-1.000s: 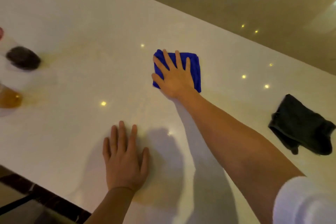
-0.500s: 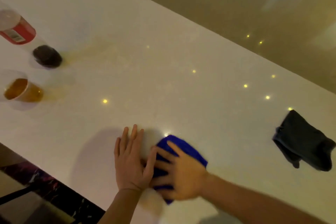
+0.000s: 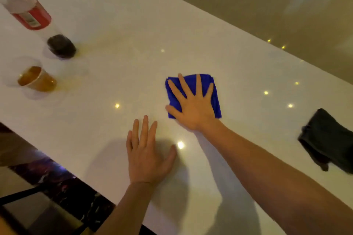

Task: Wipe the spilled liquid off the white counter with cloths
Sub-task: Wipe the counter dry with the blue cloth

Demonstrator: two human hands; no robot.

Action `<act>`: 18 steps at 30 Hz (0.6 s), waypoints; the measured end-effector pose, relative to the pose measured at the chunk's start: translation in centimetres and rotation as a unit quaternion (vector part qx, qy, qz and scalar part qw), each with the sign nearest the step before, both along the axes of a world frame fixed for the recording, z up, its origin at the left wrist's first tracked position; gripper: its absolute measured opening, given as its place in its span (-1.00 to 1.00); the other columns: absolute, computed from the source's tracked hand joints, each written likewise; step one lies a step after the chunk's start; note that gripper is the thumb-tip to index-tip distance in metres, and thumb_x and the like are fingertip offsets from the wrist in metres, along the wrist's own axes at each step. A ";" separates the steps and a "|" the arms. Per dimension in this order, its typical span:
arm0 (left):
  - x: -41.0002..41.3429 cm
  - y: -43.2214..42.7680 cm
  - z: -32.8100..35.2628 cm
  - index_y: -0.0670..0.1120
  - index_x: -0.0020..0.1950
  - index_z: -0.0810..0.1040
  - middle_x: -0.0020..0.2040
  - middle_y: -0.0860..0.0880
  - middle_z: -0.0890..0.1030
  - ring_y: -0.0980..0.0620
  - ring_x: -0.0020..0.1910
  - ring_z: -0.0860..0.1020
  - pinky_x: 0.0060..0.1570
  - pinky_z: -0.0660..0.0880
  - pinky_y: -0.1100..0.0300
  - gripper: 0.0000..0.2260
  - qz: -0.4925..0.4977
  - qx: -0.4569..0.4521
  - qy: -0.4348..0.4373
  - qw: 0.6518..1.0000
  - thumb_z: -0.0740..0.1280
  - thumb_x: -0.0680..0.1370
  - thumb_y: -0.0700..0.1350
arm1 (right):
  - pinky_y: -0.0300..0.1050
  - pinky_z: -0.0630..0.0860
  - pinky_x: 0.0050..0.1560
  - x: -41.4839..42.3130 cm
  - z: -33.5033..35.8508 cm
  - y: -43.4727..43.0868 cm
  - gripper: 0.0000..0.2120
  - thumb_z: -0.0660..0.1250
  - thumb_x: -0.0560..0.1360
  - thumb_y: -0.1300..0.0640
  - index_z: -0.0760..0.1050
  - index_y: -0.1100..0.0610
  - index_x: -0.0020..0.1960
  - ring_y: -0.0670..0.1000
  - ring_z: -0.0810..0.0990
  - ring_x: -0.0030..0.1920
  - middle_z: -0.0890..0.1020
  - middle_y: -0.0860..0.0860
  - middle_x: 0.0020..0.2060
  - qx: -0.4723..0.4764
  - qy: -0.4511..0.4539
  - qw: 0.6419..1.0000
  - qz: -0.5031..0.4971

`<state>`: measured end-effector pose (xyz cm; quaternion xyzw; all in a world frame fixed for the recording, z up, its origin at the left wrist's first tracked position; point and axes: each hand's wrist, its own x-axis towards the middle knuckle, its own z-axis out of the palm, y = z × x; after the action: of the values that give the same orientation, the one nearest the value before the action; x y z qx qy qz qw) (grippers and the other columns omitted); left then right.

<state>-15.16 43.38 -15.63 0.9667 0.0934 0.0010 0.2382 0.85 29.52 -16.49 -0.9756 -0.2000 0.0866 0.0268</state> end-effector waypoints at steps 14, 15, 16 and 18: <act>6.2 3.2 -4.2 0.23 0.60 -0.16 0.65 -0.15 -0.15 -0.47 0.53 -0.28 0.41 -0.22 -0.50 -0.20 0.023 0.149 0.160 0.976 -0.10 0.43 0.54 | 0.74 -0.09 0.33 -9.1 -3.7 -3.6 -0.25 -0.02 0.47 -0.56 0.00 -0.36 0.60 0.47 -0.11 0.58 0.04 -0.04 0.67 0.030 0.044 0.998 -0.024; 6.4 3.3 -3.7 0.23 0.59 -0.17 0.65 -0.15 -0.16 -0.46 0.53 -0.29 0.41 -0.22 -0.50 -0.20 0.022 0.148 0.147 0.978 -0.11 0.43 0.54 | 0.72 -0.15 0.35 -4.5 -3.1 -2.5 -0.25 -0.08 0.46 -0.57 -0.05 -0.37 0.60 0.45 -0.16 0.59 -0.03 -0.07 0.68 0.036 0.029 0.998 -0.047; 6.6 3.6 -3.2 0.23 0.59 -0.17 0.65 -0.14 -0.18 -0.45 0.53 -0.31 0.42 -0.23 -0.49 -0.20 0.026 0.149 0.139 0.979 -0.11 0.43 0.54 | 0.70 -0.20 0.36 0.0 -2.5 -0.9 -0.25 -0.12 0.45 -0.58 -0.09 -0.38 0.59 0.42 -0.19 0.59 -0.08 -0.09 0.68 0.038 0.016 0.997 -0.071; 6.3 3.9 -2.3 0.24 0.59 -0.18 0.65 -0.13 -0.21 -0.43 0.53 -0.34 0.42 -0.25 -0.48 -0.19 0.030 0.139 0.136 0.980 -0.13 0.42 0.55 | 0.69 -0.25 0.35 7.5 -0.8 2.0 -0.26 -0.15 0.45 -0.57 -0.10 -0.39 0.58 0.40 -0.21 0.59 -0.11 -0.11 0.67 0.034 0.015 0.995 -0.097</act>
<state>-8.81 47.32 -17.91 0.9783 0.1531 -0.1099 0.0861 8.36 31.54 -17.31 -0.9876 -0.1066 0.0909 0.0711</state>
